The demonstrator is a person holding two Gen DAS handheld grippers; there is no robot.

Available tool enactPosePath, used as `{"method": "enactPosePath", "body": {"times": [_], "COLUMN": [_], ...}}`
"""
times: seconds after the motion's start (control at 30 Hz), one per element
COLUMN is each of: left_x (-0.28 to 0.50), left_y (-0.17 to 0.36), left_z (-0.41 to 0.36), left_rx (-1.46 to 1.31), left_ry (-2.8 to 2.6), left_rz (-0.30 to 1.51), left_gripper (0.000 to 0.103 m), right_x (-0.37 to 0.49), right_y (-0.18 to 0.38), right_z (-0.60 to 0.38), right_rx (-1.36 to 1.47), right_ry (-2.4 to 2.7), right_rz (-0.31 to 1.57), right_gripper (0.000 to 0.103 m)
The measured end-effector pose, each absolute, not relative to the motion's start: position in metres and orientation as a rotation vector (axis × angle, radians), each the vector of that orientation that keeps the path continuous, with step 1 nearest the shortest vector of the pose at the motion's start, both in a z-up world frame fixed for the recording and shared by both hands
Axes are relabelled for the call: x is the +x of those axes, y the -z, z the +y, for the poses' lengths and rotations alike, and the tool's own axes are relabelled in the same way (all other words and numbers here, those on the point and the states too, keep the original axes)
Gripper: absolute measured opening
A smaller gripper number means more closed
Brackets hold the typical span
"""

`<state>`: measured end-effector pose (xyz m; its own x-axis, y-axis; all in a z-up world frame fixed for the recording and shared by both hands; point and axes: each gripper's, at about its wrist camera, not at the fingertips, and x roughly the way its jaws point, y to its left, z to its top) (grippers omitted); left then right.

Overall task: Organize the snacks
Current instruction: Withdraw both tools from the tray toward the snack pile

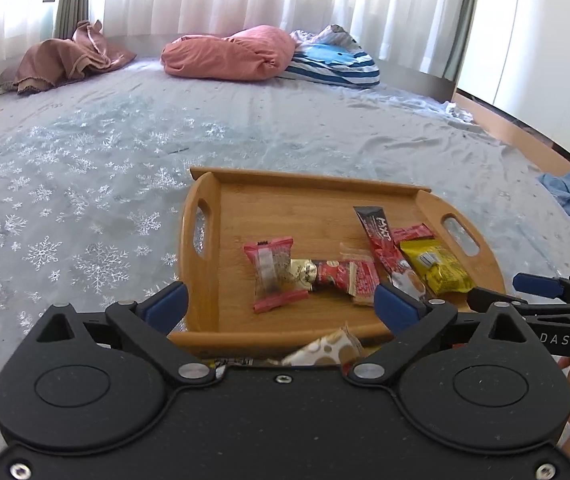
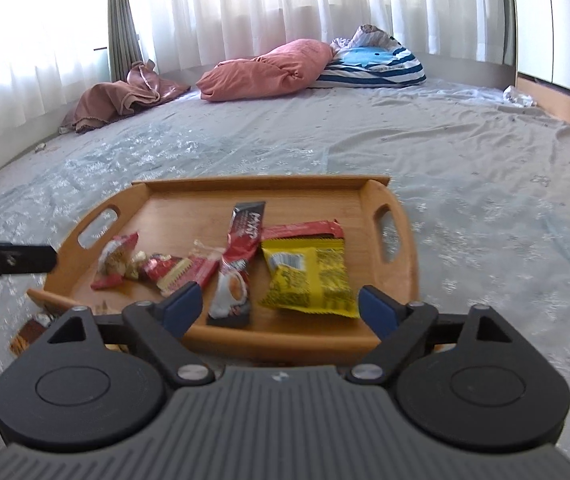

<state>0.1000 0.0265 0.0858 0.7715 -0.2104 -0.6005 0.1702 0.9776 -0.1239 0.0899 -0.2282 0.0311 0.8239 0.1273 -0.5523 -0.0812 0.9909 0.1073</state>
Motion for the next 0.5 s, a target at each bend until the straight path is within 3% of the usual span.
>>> {"method": "enactPosePath", "body": {"times": [0.23,0.5], "left_x": [0.084,0.079], "left_y": [-0.077,-0.053], "left_z": [0.038,0.048], "left_rx": [-0.068,-0.078], "left_ry": [0.186,0.142], "left_rz": [0.672,0.725], "left_gripper": [0.100,0.100], "right_x": [0.068,0.059], "right_y": [-0.023,-0.008], "right_z": [-0.227,-0.224], "right_rx": [0.001,-0.029], "right_ry": [-0.100,-0.078], "right_rz": [0.574,0.561], "right_gripper": [0.103,0.103]}}
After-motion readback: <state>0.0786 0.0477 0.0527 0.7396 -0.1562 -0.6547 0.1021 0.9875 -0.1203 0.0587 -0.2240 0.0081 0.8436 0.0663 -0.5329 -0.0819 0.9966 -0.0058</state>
